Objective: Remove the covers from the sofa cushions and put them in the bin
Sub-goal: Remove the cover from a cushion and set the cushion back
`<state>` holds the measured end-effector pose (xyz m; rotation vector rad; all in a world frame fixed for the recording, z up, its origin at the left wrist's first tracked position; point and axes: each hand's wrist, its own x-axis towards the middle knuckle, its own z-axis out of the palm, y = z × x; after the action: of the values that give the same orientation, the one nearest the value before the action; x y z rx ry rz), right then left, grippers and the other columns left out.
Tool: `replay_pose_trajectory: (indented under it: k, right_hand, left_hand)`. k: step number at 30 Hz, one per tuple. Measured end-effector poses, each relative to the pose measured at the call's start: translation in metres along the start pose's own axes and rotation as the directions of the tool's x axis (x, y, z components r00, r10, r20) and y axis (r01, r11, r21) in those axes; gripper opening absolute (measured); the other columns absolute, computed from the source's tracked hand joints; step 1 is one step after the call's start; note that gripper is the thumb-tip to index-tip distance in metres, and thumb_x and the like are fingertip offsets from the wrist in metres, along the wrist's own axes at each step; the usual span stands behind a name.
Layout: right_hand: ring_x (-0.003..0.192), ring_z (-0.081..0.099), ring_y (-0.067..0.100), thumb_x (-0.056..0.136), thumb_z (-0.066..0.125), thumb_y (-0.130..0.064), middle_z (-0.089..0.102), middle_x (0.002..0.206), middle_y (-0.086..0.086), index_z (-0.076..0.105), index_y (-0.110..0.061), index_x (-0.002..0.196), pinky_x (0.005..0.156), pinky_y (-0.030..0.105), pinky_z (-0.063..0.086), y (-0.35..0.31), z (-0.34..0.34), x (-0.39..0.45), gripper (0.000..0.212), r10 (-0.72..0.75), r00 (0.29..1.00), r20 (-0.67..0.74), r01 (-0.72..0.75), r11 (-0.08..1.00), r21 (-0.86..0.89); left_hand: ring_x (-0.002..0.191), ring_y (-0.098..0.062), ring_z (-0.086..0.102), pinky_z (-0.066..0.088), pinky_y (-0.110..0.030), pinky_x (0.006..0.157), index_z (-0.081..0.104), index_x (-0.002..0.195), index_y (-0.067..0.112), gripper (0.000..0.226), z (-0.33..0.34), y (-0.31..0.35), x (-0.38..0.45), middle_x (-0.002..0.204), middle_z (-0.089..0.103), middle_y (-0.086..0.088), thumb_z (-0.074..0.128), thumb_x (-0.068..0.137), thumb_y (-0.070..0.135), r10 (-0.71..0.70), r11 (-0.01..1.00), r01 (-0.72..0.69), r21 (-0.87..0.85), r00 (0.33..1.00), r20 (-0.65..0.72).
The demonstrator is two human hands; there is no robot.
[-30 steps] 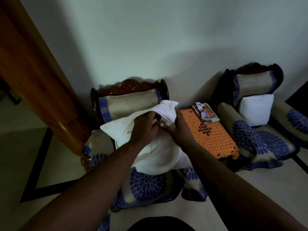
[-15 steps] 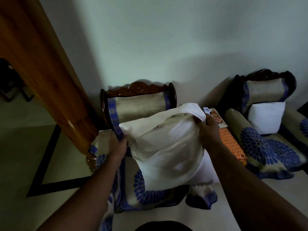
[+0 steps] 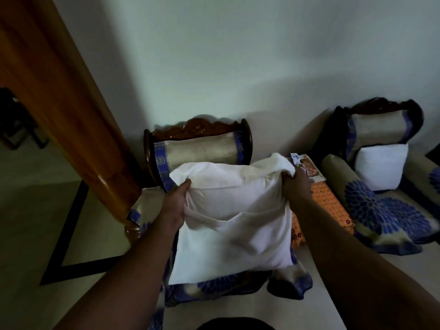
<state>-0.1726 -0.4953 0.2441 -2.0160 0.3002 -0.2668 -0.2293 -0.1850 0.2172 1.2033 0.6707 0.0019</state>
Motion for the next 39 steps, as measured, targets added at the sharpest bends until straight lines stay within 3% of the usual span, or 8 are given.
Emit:
replay_pose_trajectory:
  k: [5, 8, 10, 13, 20, 26, 31, 39]
  right_hand:
    - [0.113, 0.057, 0.023, 0.092, 0.063, -0.006, 0.052, 0.122, -0.001, 0.049, -0.011, 0.139, 0.087, 0.032, 0.054, 0.007, 0.015, -0.010, 0.049, 0.205, 0.976, 0.077, -0.207, 0.978, 0.015]
    - [0.109, 0.051, 0.014, 0.087, 0.071, -0.012, 0.045, 0.118, -0.007, 0.052, -0.017, 0.127, 0.088, 0.028, 0.048, -0.011, 0.043, -0.051, 0.044, -0.084, 0.993, 0.084, 0.097, 0.982, -0.163]
    - [0.097, 0.054, 0.008, 0.089, 0.070, -0.016, 0.055, 0.108, -0.009, 0.059, -0.019, 0.114, 0.084, 0.025, 0.046, -0.029, 0.066, -0.085, 0.028, -0.326, 0.908, 0.262, 0.354, 0.933, -0.067]
    - [0.080, 0.062, 0.003, 0.097, 0.064, -0.037, 0.070, 0.093, -0.008, 0.070, -0.019, 0.104, 0.072, 0.024, 0.049, -0.042, 0.092, -0.122, 0.020, -0.395, 0.736, 0.550, 0.454, 0.890, 0.032]
    - [0.084, 0.056, 0.000, 0.091, 0.070, -0.044, 0.060, 0.096, -0.015, 0.057, -0.028, 0.102, 0.069, 0.015, 0.043, -0.010, 0.099, -0.124, 0.024, -0.374, 0.815, 0.443, 0.409, 0.912, 0.017]
    - [0.094, 0.059, -0.003, 0.091, 0.072, -0.039, 0.063, 0.100, -0.022, 0.069, -0.030, 0.109, 0.080, 0.019, 0.047, -0.010, 0.112, -0.122, 0.020, -0.381, 0.810, 0.446, 0.410, 0.911, 0.035]
    - [0.086, 0.067, -0.003, 0.092, 0.073, -0.029, 0.070, 0.088, -0.018, 0.074, -0.020, 0.097, 0.077, 0.013, 0.050, -0.013, 0.108, -0.113, 0.011, -0.347, 0.768, 0.539, 0.330, 0.935, 0.132]
    - [0.076, 0.062, 0.006, 0.094, 0.069, -0.030, 0.069, 0.081, -0.005, 0.071, -0.013, 0.088, 0.072, 0.033, 0.051, -0.004, 0.109, -0.108, 0.018, -0.192, 0.852, 0.487, 0.194, 0.980, 0.046]
  left_hand:
    - [0.112, -0.032, 0.068, 0.049, -0.049, 0.104, 0.073, 0.119, 0.012, 0.054, 0.002, 0.000, 0.000, 0.118, 0.072, -0.013, 0.083, 0.071, 0.035, -0.113, 0.987, 0.130, -0.094, 0.979, 0.169]
    - [0.092, -0.033, 0.071, 0.058, -0.039, 0.085, 0.074, 0.108, 0.009, 0.045, 0.013, 0.001, -0.003, 0.107, 0.072, -0.018, 0.080, 0.071, 0.034, -0.159, 0.981, 0.178, -0.081, 0.966, 0.203]
    - [0.078, -0.030, 0.070, 0.056, -0.032, 0.069, 0.075, 0.098, 0.010, 0.032, 0.026, 0.002, -0.010, 0.091, 0.073, -0.013, 0.074, 0.076, 0.032, -0.139, 0.987, 0.151, -0.047, 0.970, 0.198]
    - [0.065, -0.021, 0.066, 0.049, -0.027, 0.061, 0.068, 0.105, 0.009, 0.027, 0.038, -0.002, -0.024, 0.084, 0.068, -0.011, 0.070, 0.089, 0.029, -0.107, 0.991, 0.094, 0.091, 0.982, 0.154]
    - [0.107, -0.036, 0.069, 0.052, -0.054, 0.095, 0.070, 0.116, 0.020, 0.030, 0.015, -0.010, -0.021, 0.110, 0.075, -0.011, 0.069, 0.093, 0.039, -0.029, 0.999, 0.020, 0.042, 0.972, 0.232]
    - [0.091, -0.028, 0.073, 0.057, -0.037, 0.069, 0.068, 0.122, 0.013, 0.034, 0.012, -0.009, -0.029, 0.108, 0.075, -0.013, 0.071, 0.092, 0.030, 0.034, 0.999, -0.032, -0.014, 0.987, 0.156]
    - [0.090, -0.026, 0.074, 0.058, -0.037, 0.071, 0.068, 0.117, 0.010, 0.028, 0.010, -0.009, -0.037, 0.104, 0.076, -0.011, 0.068, 0.095, 0.027, 0.083, 0.996, -0.080, -0.027, 0.983, 0.162]
    - [0.094, -0.019, 0.071, 0.059, -0.047, 0.087, 0.076, 0.092, 0.028, 0.029, 0.004, -0.045, -0.037, 0.094, 0.076, 0.003, 0.072, 0.084, 0.055, 0.187, 0.891, -0.256, 0.375, 0.960, 0.210]
